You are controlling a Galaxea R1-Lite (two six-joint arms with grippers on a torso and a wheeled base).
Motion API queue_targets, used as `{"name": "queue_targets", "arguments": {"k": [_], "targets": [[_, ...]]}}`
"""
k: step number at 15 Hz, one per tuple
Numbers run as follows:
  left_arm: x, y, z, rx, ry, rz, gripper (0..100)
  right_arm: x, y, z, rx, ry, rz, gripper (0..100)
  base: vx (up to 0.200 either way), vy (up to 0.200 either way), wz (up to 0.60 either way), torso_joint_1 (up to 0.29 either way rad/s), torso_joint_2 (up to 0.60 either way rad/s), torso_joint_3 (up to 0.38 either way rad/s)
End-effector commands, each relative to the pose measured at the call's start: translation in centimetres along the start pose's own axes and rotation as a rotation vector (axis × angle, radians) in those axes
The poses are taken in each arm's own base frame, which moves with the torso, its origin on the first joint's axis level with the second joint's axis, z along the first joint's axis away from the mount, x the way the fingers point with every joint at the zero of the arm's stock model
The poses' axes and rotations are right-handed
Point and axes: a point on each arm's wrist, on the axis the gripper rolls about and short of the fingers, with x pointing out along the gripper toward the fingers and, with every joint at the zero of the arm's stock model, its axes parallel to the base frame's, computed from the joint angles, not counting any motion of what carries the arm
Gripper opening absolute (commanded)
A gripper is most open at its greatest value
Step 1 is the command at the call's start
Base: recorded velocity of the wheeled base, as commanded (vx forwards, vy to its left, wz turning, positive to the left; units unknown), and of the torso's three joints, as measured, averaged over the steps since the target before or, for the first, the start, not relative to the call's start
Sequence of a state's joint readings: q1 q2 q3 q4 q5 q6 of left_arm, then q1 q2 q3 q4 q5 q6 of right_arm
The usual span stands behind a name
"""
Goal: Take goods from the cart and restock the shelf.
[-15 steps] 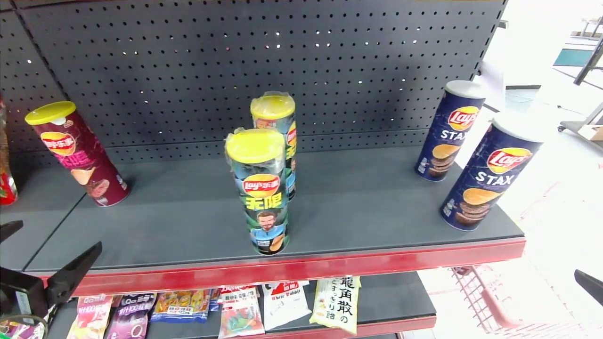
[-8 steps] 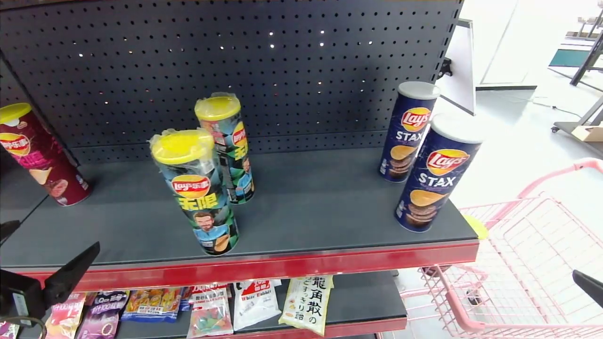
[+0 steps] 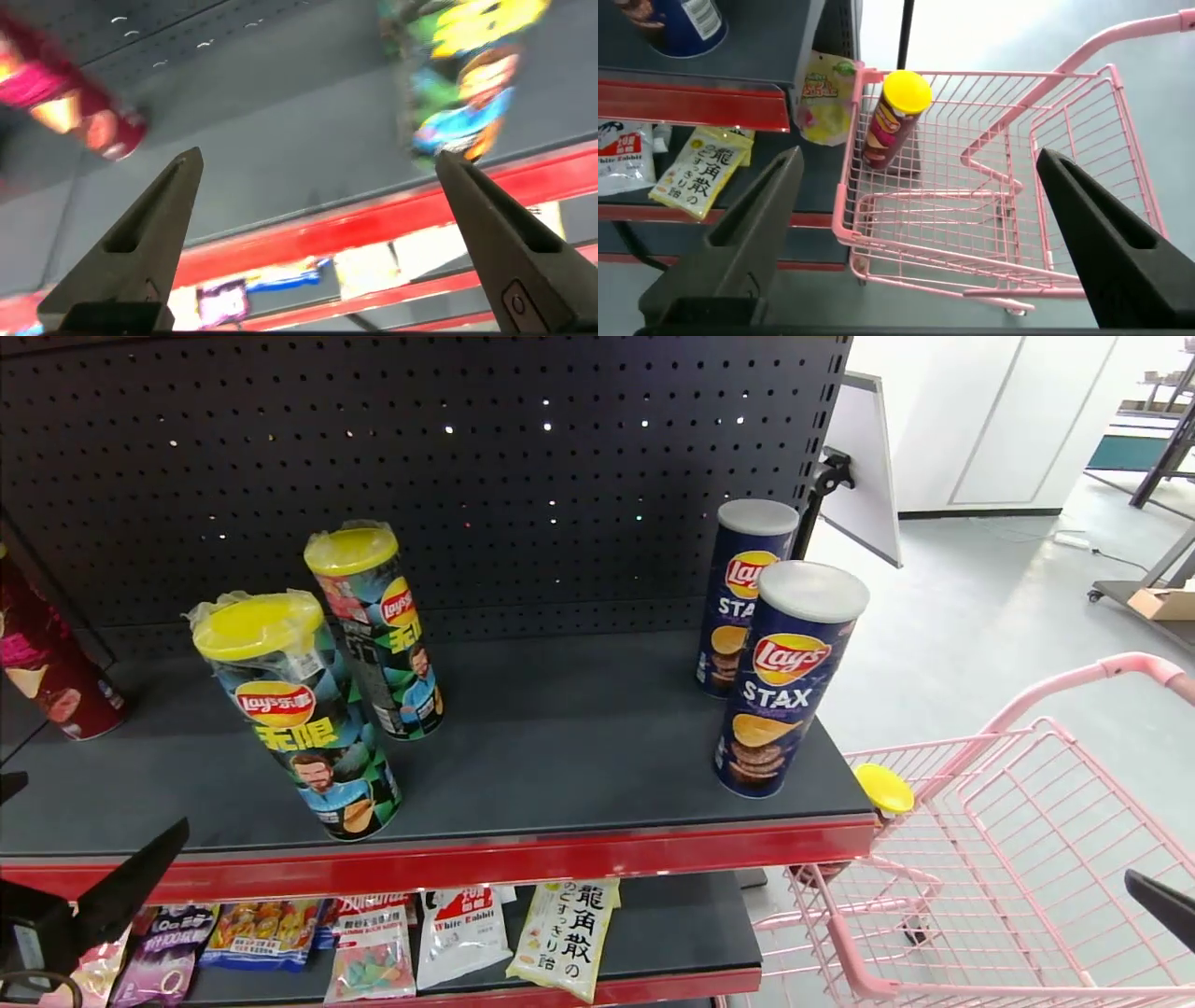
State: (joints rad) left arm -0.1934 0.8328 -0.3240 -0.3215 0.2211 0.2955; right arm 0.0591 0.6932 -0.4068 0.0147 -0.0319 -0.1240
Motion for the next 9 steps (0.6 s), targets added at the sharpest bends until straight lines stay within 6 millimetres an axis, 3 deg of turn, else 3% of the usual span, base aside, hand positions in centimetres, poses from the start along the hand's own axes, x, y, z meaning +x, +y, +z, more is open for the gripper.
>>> {"name": "queue_targets", "arguments": {"k": [1, 4, 7, 9], "targets": [[-0.81, 0.09, -0.33, 0.004, -0.023, 0.007, 100, 0.16, 0.02, -0.06, -0.001, 0.01, 0.002, 100, 0.0, 0.0, 0.0, 0.0, 0.0, 0.0], [-1.2, 0.03, -0.82, 0.005, -0.026, 0.008, 100, 0.22, 0.02, -0.06, -0.001, 0.013, 0.002, 100, 0.0, 0.0, 0.0, 0.0, 0.0, 0.0], [-1.3, 0.04, -0.89, 0.006, -0.028, 0.01, 100, 0.22, 0.02, -0.04, -0.001, 0.012, 0.002, 100, -0.2, 0.0, 0.0, 0.002, 0.0, 0.002], [-1.35, 0.04, -0.92, 0.012, -0.03, 0.011, 100, 0.19, 0.01, -0.04, -0.001, 0.01, 0.002, 100, 0.0, 0.0, 0.0, 0.0, 0.0, 0.0]]}}
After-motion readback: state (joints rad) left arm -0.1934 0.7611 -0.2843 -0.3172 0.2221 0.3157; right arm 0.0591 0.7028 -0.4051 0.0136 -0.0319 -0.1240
